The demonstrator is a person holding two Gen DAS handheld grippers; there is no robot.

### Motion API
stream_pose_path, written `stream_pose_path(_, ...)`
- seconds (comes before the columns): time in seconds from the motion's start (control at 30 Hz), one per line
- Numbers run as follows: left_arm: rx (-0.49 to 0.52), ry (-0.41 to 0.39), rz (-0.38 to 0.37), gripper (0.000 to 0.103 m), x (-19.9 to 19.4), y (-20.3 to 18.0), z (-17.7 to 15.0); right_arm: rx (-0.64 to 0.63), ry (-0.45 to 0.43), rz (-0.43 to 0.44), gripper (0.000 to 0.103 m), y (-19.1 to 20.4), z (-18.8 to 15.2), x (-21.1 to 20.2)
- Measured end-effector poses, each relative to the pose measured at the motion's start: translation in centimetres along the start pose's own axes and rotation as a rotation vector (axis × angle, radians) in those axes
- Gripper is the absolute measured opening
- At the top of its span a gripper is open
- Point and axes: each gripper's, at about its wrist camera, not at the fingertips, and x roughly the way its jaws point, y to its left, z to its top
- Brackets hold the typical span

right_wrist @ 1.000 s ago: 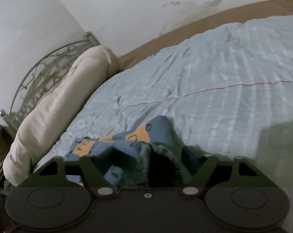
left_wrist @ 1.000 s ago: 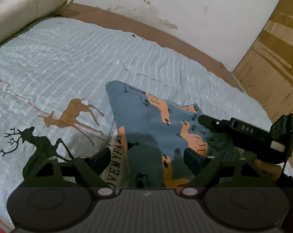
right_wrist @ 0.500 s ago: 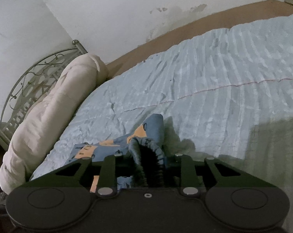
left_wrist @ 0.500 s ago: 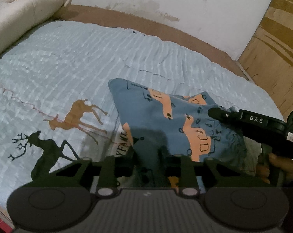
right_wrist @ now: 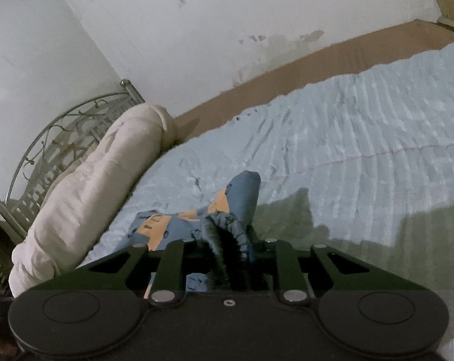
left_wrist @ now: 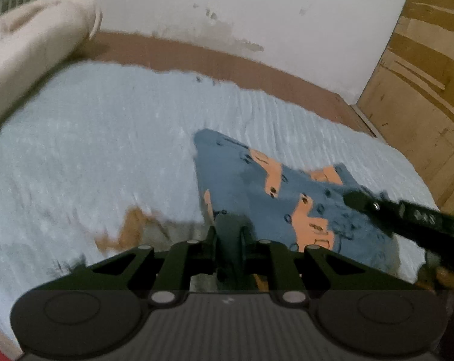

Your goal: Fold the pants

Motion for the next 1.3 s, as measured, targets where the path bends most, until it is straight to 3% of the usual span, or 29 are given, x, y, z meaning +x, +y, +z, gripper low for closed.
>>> stream_pose_path(0.2,0.102,-0.089,0.052,0.015,1.0,0.2,4.4,0.043,-0.063,0.014,0.021,1.9,0.3,-0.1)
stream_pose_path(0.37,0.084,-0.114,0.072,0.015,2.9,0.3,6.7,0.087,-0.123,-0.024,0.021,3.1,1.6,2.1)
stream_pose_path(0.67,0.042,-0.063,0.058,0.015,6.9,2.0,7.2,0.119,-0.099,-0.103,0.021,2.7,4.0,6.5)
stream_pose_path(1.1,0.043,-0.009,0.075,0.018,9.7,2.7,7.1,0.123,-0.042,-0.187,0.022,0.6,3.0,9.1)
stream_pose_path(1.17,0.043,-0.011,0.084,0.021,9.5,2.8,7.2,0.124,-0.039,-0.197,0.024,0.4,2.9,9.3)
stream_pose_path(1.3,0.046,-0.022,0.083,0.052,8.8,2.8,7.1,0.109,-0.045,-0.233,0.033,0.3,2.8,9.3)
